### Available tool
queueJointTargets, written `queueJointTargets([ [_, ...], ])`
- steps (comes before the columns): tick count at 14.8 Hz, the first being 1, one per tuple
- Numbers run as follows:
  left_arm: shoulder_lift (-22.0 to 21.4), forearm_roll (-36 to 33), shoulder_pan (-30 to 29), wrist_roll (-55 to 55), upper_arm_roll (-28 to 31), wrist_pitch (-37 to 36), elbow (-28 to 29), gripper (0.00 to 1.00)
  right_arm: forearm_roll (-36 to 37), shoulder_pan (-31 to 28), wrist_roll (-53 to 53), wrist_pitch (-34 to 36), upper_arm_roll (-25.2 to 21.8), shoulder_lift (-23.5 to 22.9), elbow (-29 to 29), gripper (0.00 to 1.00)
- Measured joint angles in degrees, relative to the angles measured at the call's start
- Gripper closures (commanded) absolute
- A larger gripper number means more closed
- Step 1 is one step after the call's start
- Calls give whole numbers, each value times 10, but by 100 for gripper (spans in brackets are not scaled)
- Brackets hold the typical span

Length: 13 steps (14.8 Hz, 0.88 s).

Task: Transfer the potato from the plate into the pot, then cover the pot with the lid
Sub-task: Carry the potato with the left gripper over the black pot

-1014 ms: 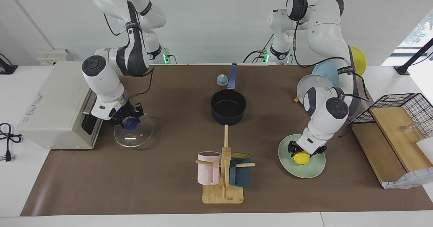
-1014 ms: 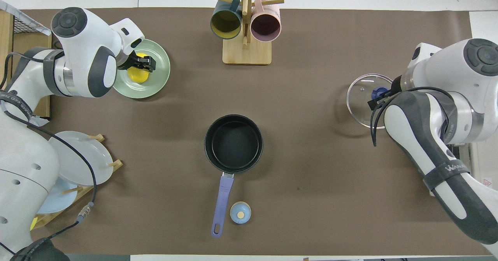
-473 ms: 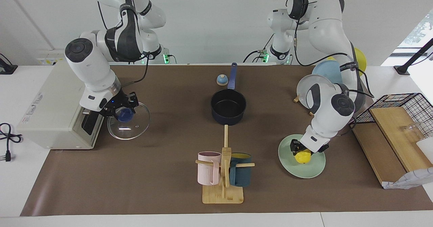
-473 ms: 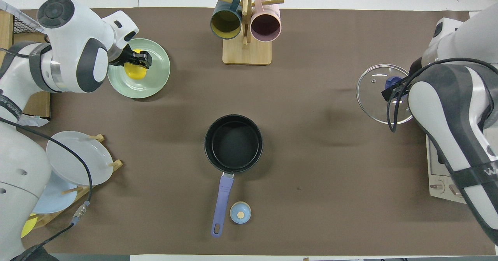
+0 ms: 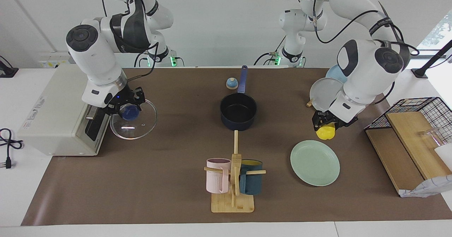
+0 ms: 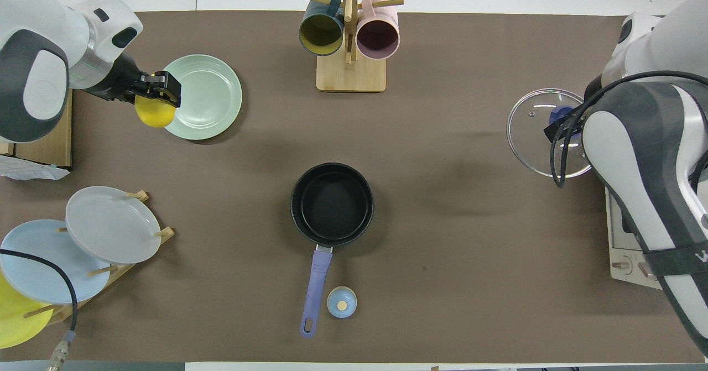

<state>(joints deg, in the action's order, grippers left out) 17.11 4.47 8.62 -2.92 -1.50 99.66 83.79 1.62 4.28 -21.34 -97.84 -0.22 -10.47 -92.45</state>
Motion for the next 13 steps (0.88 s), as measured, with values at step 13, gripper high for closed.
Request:
queueJointTargets([
  [13,-147,21,56,-97,-7,-74,106,100,0,15,41,25,0,0,19,100],
])
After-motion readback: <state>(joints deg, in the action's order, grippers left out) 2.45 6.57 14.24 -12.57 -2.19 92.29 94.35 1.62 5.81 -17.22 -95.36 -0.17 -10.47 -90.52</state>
